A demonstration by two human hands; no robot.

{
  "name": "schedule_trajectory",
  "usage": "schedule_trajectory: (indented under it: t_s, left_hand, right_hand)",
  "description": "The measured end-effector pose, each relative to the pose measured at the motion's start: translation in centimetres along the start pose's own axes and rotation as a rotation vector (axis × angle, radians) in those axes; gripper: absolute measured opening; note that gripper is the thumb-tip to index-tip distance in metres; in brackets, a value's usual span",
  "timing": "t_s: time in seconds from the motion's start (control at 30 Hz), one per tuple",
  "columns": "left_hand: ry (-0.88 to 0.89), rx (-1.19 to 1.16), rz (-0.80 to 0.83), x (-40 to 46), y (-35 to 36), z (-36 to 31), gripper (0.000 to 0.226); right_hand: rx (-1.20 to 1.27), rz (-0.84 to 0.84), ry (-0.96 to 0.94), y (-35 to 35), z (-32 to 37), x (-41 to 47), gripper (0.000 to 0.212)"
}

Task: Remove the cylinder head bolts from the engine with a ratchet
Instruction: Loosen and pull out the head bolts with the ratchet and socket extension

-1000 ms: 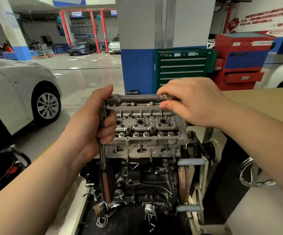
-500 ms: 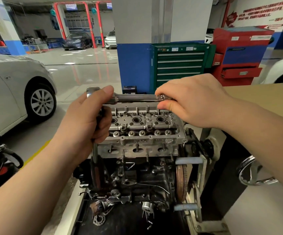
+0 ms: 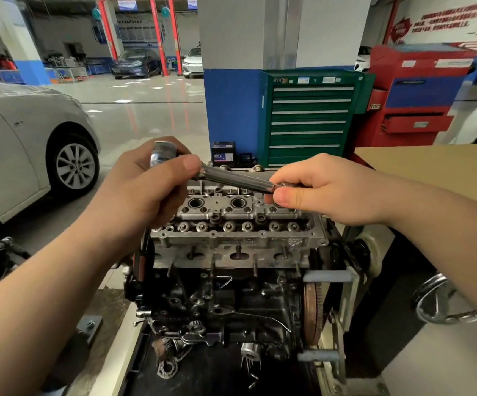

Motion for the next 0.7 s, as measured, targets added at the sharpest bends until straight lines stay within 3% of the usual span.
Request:
schedule_trajectory:
  t_s: [0.17, 0.3, 0.5, 0.63, 0.7]
  left_hand:
    - [0.034, -0.045, -0.051, -0.7, -0.2, -0.3, 0.031]
    - [0.005, -0.12, -0.047, -1.0, -0.2, -0.2, 0.031]
    - [0.023, -0.111, -0.062, -1.6, 0.1, -0.7, 0.032]
    - [0.024, -0.071, -0.056, -2.1, 0.7, -0.9, 0.036]
    - [0.005, -0.066, -0.045, -2.3, 0.7, -1.0, 0.037]
  right_hand:
    - [-0.026, -0.112, 0.015, -0.7, 0.3, 0.1, 0.036]
    - [-0.214, -0.179, 0.013, -1.7, 1.2, -0.3, 0.05]
    - [-0.212, -0.211, 0.006, -2.4, 2.3, -0.9, 0.069]
    - [-0.342, -0.23, -0.025, -2.4, 3.5, -1.0, 0.043]
    - [-0.351, -0.228, -0.042, -2.1, 3.9, -1.2, 0.053]
Point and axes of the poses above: each hand's wrist, its own x-axis towards the middle knuckle, its own y-axis out of the palm, z = x × y, the point moved 10 cm from there along x, towards the middle knuckle, and after that the axes turned 8 degrees about -x, right-handed, at the moved point
